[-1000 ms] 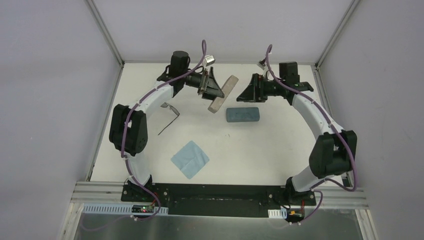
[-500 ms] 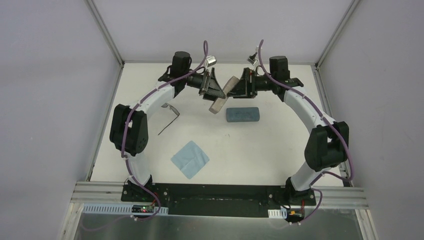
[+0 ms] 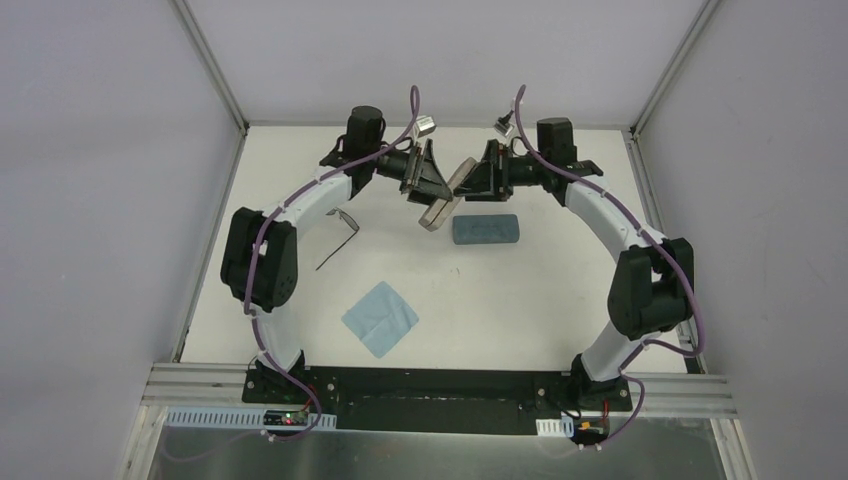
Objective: Organize the sunglasses
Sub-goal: Open the sunglasses case.
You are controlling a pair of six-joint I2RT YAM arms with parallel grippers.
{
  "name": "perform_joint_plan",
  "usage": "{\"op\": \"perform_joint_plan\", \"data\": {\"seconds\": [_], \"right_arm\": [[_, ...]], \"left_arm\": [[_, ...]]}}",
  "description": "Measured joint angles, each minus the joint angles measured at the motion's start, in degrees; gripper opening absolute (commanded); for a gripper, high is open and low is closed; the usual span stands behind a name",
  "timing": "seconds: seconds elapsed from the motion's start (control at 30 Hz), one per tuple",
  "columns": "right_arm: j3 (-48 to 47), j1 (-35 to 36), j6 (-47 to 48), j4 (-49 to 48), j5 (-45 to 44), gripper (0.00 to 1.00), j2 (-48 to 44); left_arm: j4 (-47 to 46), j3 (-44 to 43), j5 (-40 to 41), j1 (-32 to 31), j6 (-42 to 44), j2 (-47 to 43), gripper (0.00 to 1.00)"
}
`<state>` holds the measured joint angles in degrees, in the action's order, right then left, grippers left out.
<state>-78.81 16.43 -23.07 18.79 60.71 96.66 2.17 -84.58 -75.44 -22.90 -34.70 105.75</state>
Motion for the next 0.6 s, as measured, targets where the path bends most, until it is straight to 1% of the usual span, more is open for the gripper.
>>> {"op": "perform_joint_plan", "data": {"seconds": [0.1, 0.2, 0.43, 0.53, 0.6], "right_arm": [[2.91, -1.16, 0.04, -0.57, 0.02, 0.8, -0.5], [5.51, -3.43, 0.42, 0.66, 0.22, 0.79, -0.37], [5.49, -6.38, 3.52, 5.86, 0.2, 0.79, 1.75], [5.49, -6.45, 5.01, 6.56, -4.15, 0.79, 2.71], [5.64, -6.19, 5.31, 7.5, -4.48, 0.8, 2.95]], "left_arm": [[-3.52, 1.66, -0.39, -0.04, -4.02, 0.52, 0.0], [-5.49, 1.73, -0.66, -0.02, -6.12, 1.88, 0.0], [-8.74, 1.73, 0.04, -0.26, -9.49, 2.82, 0.0], [-12.33, 1.7, -2.23, -0.83, -12.09, 2.36, 0.0], [-13.68, 1.7, -2.89, -1.77, -12.74, 1.99, 0.0]]}}
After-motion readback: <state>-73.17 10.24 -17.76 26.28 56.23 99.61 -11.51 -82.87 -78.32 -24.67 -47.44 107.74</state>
